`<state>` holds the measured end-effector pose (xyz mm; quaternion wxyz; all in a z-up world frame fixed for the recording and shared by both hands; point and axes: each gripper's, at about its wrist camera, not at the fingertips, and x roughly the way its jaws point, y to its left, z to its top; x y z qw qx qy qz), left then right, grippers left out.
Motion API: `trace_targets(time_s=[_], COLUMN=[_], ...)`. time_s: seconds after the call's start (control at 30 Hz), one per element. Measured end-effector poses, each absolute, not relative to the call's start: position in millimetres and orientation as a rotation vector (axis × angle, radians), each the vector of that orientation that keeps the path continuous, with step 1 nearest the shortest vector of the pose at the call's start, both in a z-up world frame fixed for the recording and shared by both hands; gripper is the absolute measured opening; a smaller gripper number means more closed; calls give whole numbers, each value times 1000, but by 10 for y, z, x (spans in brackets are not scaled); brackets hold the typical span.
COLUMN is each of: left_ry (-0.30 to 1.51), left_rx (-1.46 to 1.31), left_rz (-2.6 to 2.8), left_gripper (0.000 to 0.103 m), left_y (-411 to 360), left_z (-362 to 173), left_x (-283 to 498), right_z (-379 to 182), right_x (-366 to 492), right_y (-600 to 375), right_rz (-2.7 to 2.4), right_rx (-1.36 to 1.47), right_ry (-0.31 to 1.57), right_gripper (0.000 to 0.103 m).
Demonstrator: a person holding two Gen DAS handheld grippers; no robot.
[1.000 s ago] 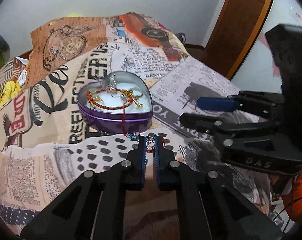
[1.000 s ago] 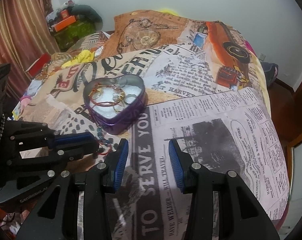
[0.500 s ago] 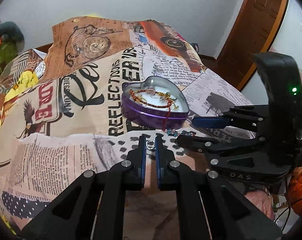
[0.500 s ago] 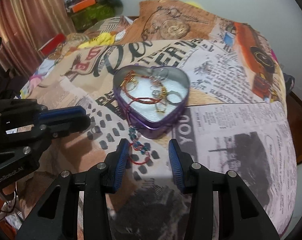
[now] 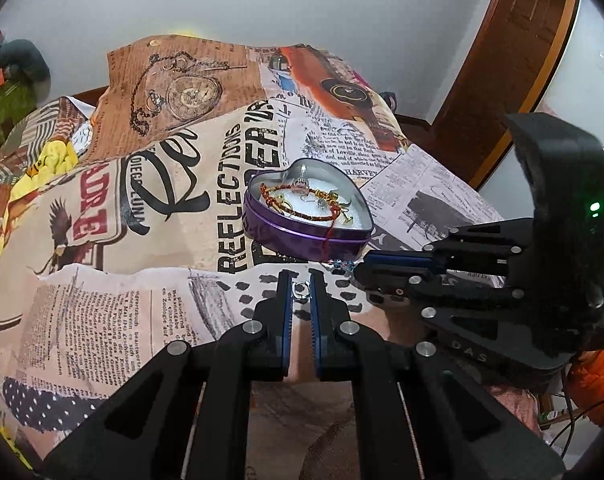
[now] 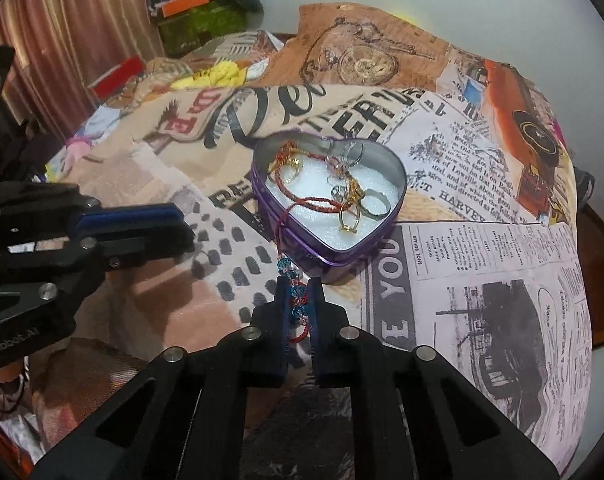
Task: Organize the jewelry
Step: 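Lower the bracelet into the tin with the right tool while the left tool drops an item inside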
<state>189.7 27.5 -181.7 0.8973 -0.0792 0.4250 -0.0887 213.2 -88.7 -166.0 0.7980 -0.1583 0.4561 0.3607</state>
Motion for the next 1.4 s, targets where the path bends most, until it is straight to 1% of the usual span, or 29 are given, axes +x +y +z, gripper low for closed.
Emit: trace_targets(time_s=[0.5,0.77,1.07,1.4], left_ry=[807,771,748,817], left_rx=[-153,-146,-144,-162], left_rz=[-174,-182,-191,-226], left_gripper=[7,7,7,7], left_y=[291,269,270,222], left_z=[-1507,-1377,-1331,-1605], left_x=[1900,2032,2255,2517], right_z=[-1125,-968,-996,-1304], right_x=[2205,2339,2454,2668], right_y=[-973,-1054,-1065,-950], right_rz=[739,712,705,713], right_rx=[-232,-178,-135,-165], right_ry=[825,773,769,847], right_gripper=[7,7,7,7])
